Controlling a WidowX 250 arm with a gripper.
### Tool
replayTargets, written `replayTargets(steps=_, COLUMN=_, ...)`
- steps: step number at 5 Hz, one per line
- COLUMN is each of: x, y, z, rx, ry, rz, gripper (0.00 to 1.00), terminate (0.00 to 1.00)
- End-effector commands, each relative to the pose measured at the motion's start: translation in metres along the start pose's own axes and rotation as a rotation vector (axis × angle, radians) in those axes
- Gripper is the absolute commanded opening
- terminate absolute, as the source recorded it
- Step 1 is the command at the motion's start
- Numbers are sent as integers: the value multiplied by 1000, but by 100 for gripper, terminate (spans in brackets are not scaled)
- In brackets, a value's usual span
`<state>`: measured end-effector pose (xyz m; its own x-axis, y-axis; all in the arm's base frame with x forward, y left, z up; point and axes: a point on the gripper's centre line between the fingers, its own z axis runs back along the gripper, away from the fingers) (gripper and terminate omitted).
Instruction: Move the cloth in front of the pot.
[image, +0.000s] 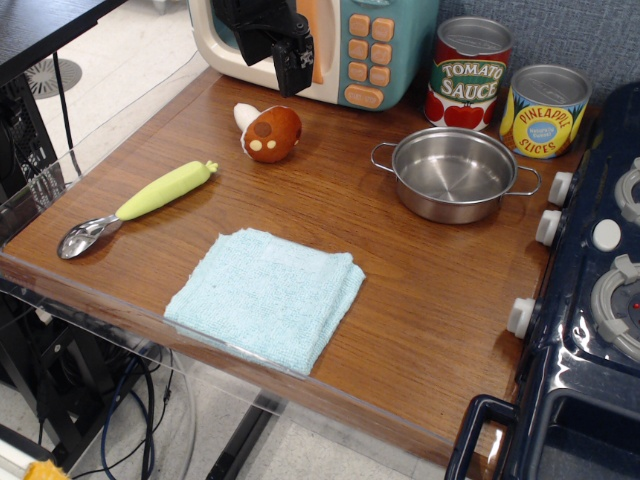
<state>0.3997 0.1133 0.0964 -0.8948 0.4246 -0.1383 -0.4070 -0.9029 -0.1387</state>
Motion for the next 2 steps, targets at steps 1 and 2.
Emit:
replayTargets(steps=1, x=0, y=0, z=0, rx=0, ry=0, rz=0, gripper=100, terminate=0)
replayTargets(steps=2, x=13, y=17, z=23, rx=-9, ry=21, rz=-2, gripper=100, terminate=0)
